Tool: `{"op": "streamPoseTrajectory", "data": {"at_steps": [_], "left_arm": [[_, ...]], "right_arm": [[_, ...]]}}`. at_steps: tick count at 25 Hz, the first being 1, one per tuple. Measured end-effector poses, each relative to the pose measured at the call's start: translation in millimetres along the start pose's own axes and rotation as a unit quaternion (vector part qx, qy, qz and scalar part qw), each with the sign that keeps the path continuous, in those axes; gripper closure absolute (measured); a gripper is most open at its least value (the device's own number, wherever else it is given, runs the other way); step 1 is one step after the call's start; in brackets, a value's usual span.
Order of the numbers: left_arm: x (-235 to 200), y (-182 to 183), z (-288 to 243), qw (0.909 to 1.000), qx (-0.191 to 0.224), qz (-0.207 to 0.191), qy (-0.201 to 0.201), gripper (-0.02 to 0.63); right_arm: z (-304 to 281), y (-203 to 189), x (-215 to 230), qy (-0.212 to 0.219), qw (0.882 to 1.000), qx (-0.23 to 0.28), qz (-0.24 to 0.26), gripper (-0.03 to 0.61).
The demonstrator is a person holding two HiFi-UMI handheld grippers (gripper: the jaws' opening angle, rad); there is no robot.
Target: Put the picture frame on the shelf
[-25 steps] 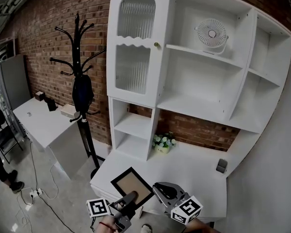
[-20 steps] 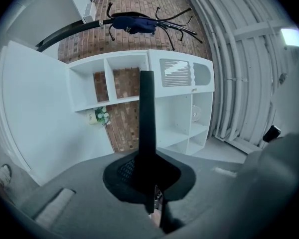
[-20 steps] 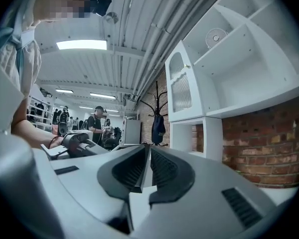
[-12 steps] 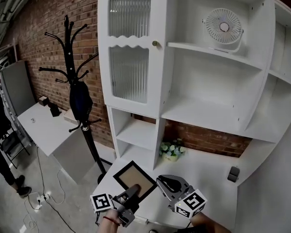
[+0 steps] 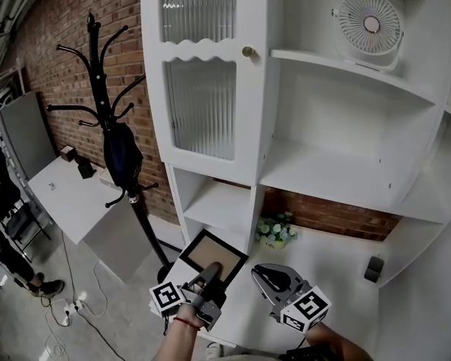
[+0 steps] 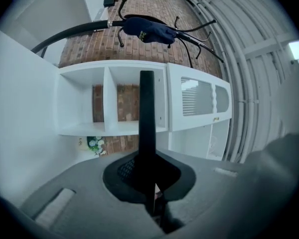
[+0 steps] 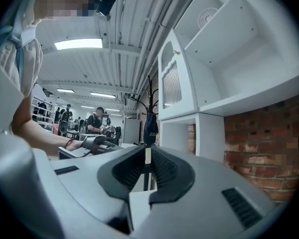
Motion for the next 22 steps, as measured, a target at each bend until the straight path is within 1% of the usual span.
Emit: {"op": "streamPoseTrajectory", "data": {"at_steps": [5,11,15,20,22], "left_arm": [[-11.4,31.1,-26.1,0.9989,0.045,0.008,-0.002,0.595],[-30.0,60.4,-42.8,0.9954,0.092,0.027,0.0,0.595],[-47.1,75.4,-55.5,0.9938,0.106,0.03,0.017,0.595],[-64.8,86.0,-72.0,0.9916,0.117,0.041,0.039,0.595],[-74.2,90.7,-77.0,0.9909,0.12,0.039,0.048,0.595]], "right_arm": [[-24.3,3.8,19.0,-0.006,1.0,-0.01,-0.002,0.549],[-53.8,0.4,26.0,-0.002,1.0,-0.028,-0.004,0.549],[-67.2,-4.8,28.5,-0.002,0.999,-0.038,-0.011,0.549],[-79.4,-9.2,34.0,-0.002,0.999,-0.05,-0.016,0.549],[-82.6,-12.1,36.5,-0.001,0.998,-0.054,-0.016,0.549]]}}
Point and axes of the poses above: the fingertips, and each gripper's own axes: z backward along the fingers, x to its right, y out of its top, the point moved 10 cm from there along z, backward along the fingers, and after that the axes turned 8 degrees about -x, right-handed, at the moved point
